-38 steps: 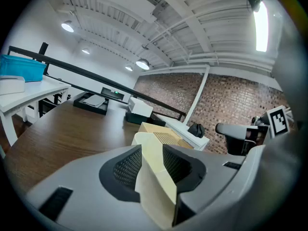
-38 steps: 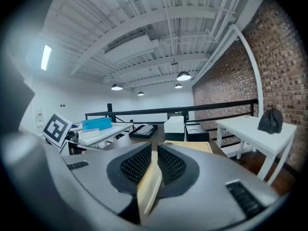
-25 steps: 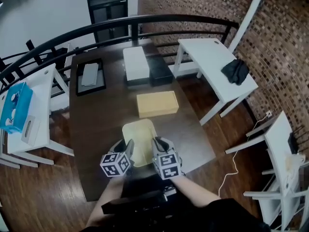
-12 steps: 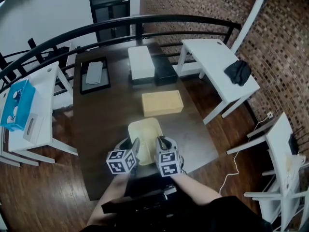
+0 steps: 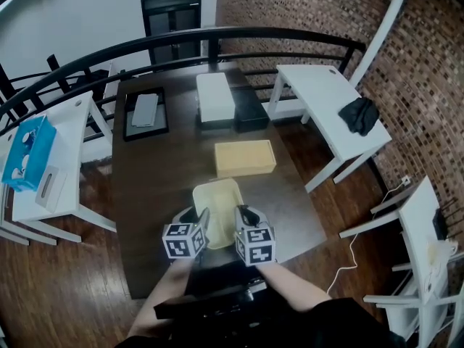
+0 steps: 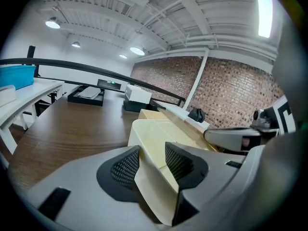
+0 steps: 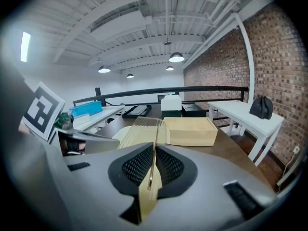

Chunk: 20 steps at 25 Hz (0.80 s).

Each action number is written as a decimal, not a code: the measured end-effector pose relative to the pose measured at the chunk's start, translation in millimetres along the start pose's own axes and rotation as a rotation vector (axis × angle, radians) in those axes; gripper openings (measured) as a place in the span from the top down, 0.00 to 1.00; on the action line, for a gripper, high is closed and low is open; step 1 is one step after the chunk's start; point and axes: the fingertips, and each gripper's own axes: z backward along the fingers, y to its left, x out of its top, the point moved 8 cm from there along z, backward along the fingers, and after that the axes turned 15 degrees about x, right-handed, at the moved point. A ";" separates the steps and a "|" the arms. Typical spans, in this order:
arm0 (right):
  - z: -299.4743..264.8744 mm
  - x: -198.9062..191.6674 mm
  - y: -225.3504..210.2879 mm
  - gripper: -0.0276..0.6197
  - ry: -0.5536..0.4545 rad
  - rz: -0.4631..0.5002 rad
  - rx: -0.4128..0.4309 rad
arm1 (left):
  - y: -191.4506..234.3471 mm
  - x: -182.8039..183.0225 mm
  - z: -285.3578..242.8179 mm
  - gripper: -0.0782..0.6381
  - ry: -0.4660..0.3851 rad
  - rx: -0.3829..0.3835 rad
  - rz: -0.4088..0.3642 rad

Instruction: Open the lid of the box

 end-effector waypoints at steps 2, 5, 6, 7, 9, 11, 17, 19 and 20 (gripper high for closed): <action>8.6 15.0 -0.5 0.93 -0.061 0.010 0.014 | -0.5 0.3 -0.3 0.67 0.000 0.009 0.000; 25.1 34.8 -15.3 0.93 -0.141 0.008 -0.003 | -0.9 -0.1 0.5 0.67 0.001 0.021 -0.001; 29.9 37.0 -26.2 0.93 -0.151 0.000 -0.025 | -1.1 -0.1 0.6 0.67 0.001 0.023 -0.001; 33.6 36.2 -39.6 0.93 -0.150 -0.011 -0.053 | -1.2 0.0 0.9 0.67 0.000 0.026 0.000; 38.0 26.8 -69.4 0.93 -0.121 -0.024 -0.118 | -0.9 0.1 1.8 0.67 -0.001 0.038 0.006; 40.2 10.4 -97.5 0.93 -0.075 -0.012 -0.183 | -0.7 -0.3 2.8 0.67 -0.001 0.049 0.014; 29.1 -46.2 -145.5 0.93 0.056 -0.009 -0.220 | -3.8 -0.5 6.9 0.67 0.000 0.084 0.028; 17.7 -63.6 -149.8 0.93 0.096 0.000 -0.208 | -3.6 -0.9 9.0 0.67 0.002 0.099 0.028; 12.3 -72.5 -150.5 0.93 0.118 0.004 -0.202 | -3.3 -1.2 10.1 0.67 0.003 0.105 0.029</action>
